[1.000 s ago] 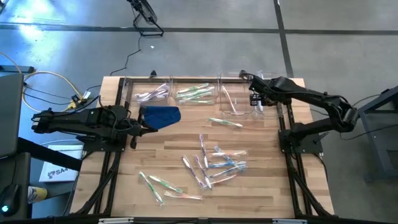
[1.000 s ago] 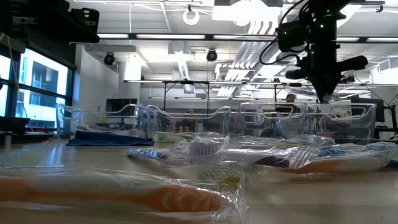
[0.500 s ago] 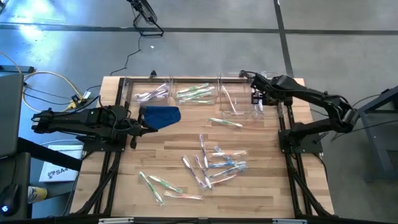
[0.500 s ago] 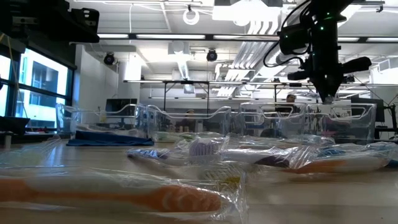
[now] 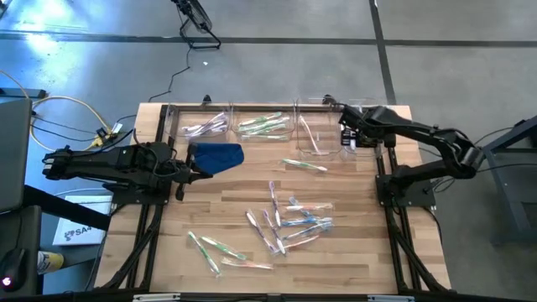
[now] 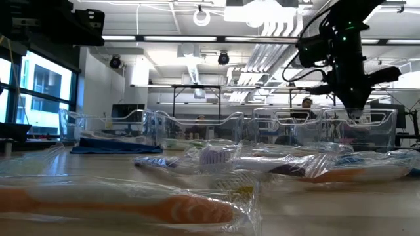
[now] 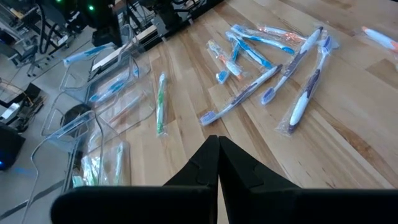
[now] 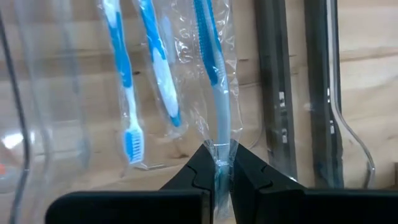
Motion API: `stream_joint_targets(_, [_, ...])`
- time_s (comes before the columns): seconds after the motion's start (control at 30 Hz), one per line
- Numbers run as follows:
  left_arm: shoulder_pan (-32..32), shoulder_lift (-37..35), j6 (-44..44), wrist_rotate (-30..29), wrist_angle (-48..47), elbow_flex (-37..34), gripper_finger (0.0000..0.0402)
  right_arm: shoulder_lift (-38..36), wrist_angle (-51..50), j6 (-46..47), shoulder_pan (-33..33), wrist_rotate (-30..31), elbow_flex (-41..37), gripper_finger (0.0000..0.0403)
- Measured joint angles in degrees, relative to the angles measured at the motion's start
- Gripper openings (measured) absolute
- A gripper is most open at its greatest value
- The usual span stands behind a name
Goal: Pick & Place Toothbrushes
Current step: Put the blue toothbrush into the right transparent bin, then put the orange toothbrush into the middle right transparent bin
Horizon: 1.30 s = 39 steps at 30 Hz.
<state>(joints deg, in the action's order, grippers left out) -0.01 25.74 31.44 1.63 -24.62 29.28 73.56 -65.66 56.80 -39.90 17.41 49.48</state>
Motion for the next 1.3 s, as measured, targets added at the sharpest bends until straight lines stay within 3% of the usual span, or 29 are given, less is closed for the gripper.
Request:
stream_joint_targets(0.53, [0.0,0.0,0.0,-0.2,0.0,0.0,0.0001,0.0,0.6,-1.4,0.0,0.2,-0.3,0.002])
stream_joint_targets(0.73, [0.0,0.0,-0.2,-0.4,-0.9,0.0,0.0001,0.0,1.9,-1.0,0.0,4.7,-0.4,0.0071])
stream_joint_targets(1.03, [0.0,0.0,-0.2,-0.8,-1.1,0.0,0.0001,0.0,4.6,-3.6,0.0,4.8,-0.4,0.0152])
stream_joint_targets(1.17, [0.0,0.0,-0.2,-0.8,-1.1,0.0,0.0001,0.0,4.4,-5.5,0.0,1.7,0.9,0.0157])
stream_joint_targets(1.3, [0.0,0.0,-0.2,-0.8,-1.0,0.0,0.0001,-0.1,4.1,-9.7,0.0,-0.5,4.1,0.0133])
